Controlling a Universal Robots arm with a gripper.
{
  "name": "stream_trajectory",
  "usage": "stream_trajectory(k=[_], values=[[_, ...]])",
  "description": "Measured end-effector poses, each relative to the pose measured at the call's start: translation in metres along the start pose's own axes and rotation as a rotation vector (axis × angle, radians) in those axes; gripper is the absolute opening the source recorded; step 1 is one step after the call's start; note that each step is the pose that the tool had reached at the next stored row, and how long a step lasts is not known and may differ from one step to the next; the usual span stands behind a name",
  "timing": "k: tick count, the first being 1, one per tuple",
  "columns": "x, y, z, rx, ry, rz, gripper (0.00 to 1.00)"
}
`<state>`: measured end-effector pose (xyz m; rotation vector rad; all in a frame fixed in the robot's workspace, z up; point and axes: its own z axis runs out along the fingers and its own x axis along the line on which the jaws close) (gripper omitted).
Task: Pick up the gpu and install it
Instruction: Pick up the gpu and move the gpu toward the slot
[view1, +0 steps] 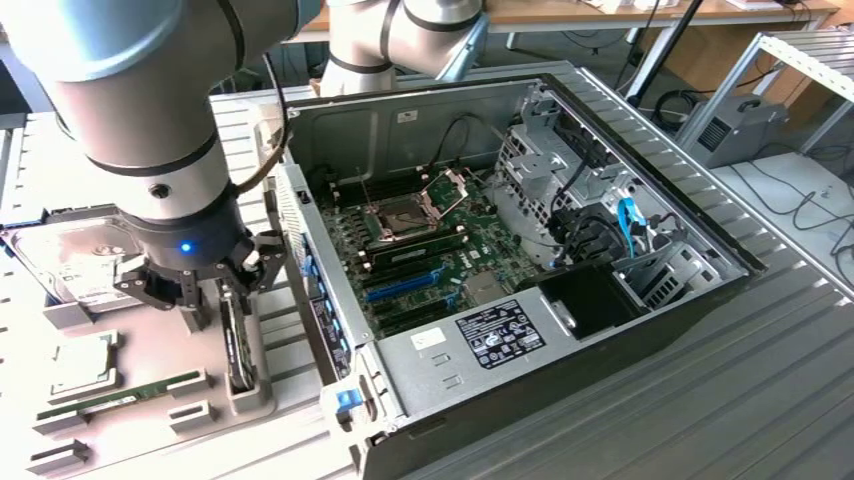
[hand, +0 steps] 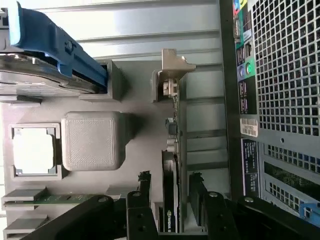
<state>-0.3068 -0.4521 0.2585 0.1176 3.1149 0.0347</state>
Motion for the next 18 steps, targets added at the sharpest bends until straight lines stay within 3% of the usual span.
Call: stream_trajectory(k=[1, 2, 3, 4, 5, 7, 9, 18], values=[[0.0003, 0.0007, 0.0142, 0.0001, 0.0004, 0.0, 0.44], [-0.0006, 0.0007, 0.0176, -0.0001, 0.0003, 0.0, 0.44], [-0.0007, 0.0007, 0.0179, 0.0001, 0.0004, 0.0, 0.44], [-0.0007, 0.0007, 0.0178, 0.0003, 0.0006, 0.0, 0.29], [-0.0007, 0.0007, 0.0179, 0.0001, 0.0005, 0.0, 0.28], [-0.0007, 0.0007, 0.018, -0.0001, 0.0003, 0.0, 0.29], [-0.0007, 0.0007, 0.0179, 0.0, 0.0004, 0.0, 0.42], [-0.0008, 0.0008, 0.0164, 0.0002, 0.0003, 0.0, 0.42]])
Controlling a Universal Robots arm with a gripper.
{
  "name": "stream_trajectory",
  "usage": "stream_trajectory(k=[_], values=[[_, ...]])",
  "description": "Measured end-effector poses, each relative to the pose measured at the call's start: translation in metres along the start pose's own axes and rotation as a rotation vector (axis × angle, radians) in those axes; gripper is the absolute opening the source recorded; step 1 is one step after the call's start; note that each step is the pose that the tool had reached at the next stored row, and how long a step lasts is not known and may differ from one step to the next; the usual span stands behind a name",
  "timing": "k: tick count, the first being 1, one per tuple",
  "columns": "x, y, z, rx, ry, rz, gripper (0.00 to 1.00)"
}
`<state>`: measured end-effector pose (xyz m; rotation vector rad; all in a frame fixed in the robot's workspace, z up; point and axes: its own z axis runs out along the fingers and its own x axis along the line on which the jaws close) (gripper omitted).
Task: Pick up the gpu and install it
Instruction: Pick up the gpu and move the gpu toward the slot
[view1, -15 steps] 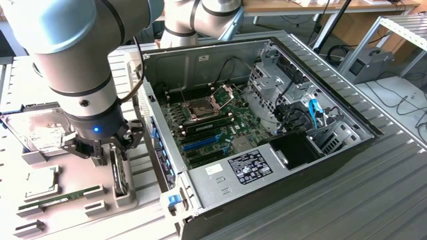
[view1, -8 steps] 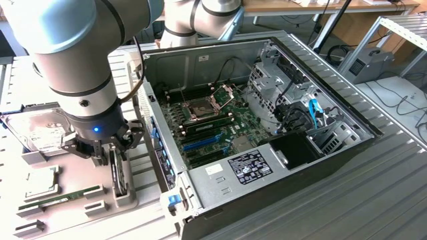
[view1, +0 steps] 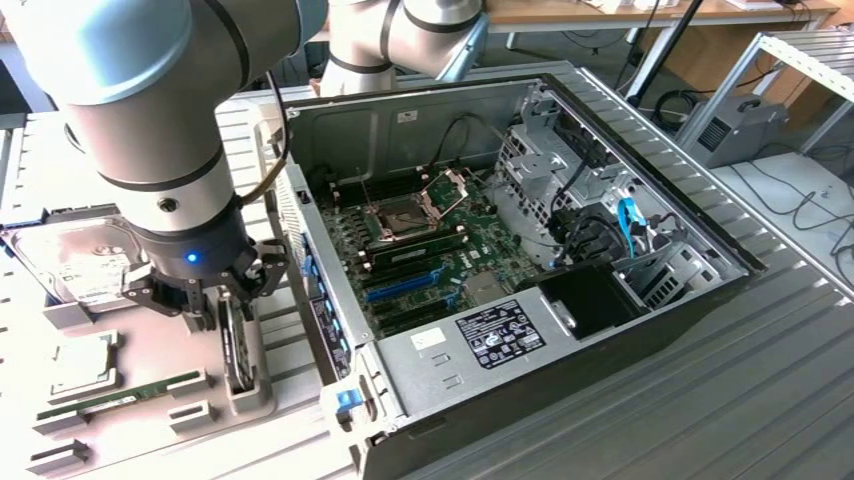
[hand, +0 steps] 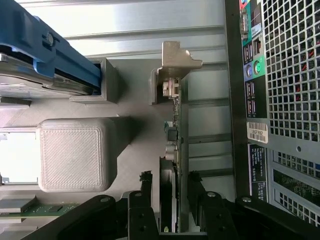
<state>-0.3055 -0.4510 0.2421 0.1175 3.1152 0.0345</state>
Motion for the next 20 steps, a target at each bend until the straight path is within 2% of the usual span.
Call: stream_trajectory(k=[3, 5, 6, 20], values=[[0.0, 0.0, -0.0001, 0.0001, 0.0001, 0.0, 0.4], [0.0, 0.0, -0.0001, 0.0002, 0.0002, 0.0, 0.27], [0.0, 0.0, -0.0001, 0.0002, 0.0001, 0.0, 0.26], [0.0, 0.0, -0.0001, 0.0001, 0.0001, 0.0, 0.26]])
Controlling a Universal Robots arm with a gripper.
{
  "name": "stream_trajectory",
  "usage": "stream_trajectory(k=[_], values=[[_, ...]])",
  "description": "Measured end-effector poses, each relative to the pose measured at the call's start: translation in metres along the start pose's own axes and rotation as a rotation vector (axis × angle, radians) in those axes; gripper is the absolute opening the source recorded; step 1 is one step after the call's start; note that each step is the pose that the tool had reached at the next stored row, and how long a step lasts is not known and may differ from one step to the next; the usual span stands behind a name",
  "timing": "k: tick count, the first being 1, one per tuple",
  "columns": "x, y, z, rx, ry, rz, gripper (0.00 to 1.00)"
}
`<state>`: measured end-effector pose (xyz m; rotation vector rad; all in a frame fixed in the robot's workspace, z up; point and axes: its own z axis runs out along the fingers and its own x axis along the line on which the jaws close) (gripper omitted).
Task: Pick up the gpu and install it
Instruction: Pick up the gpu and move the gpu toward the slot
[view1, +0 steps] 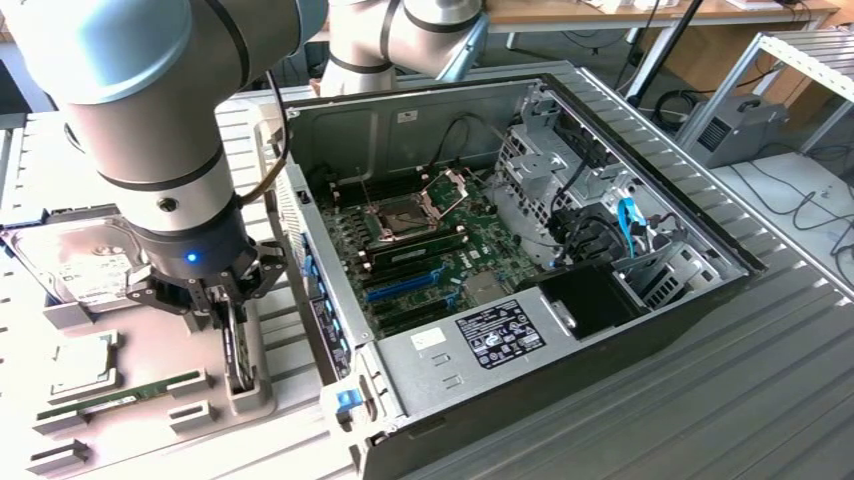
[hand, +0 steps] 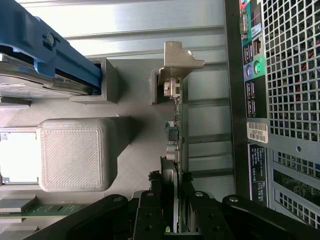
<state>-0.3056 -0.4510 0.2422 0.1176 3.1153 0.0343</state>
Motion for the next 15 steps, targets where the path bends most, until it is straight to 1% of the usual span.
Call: stream_trajectory(k=[7, 15], values=[[0.0, 0.0001, -0.0001, 0.0, -0.0003, 0.0, 0.26], [0.0, 0.001, -0.0031, 0.0001, -0.0001, 0.0, 0.26]])
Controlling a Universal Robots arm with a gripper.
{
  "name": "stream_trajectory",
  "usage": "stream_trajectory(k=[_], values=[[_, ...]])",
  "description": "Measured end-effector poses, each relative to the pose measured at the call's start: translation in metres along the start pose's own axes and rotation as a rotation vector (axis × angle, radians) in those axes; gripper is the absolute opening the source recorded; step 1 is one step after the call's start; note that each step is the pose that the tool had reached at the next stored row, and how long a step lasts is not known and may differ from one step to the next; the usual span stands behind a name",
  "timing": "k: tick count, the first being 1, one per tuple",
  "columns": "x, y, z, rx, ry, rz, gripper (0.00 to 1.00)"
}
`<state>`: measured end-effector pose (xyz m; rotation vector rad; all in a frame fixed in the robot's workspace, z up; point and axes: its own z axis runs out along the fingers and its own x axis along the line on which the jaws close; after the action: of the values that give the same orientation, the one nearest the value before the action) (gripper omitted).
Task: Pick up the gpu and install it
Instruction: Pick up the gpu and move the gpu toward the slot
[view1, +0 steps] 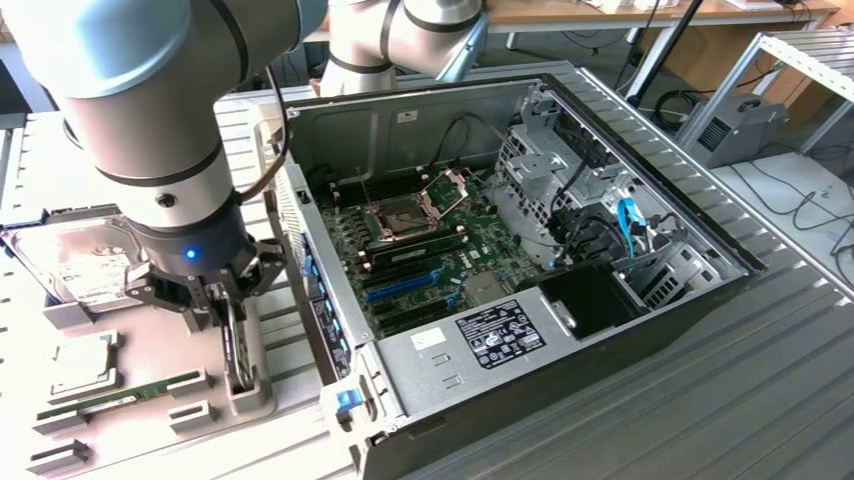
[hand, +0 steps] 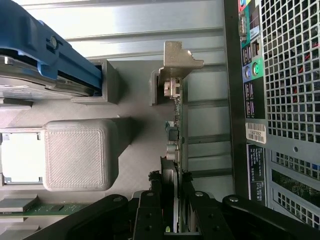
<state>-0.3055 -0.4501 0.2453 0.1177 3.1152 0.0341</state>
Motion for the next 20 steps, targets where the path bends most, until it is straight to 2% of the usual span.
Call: stream_trajectory(k=[20], values=[[0.0, 0.0021, -0.0074, 0.0, 0.0, 0.0, 0.26]])
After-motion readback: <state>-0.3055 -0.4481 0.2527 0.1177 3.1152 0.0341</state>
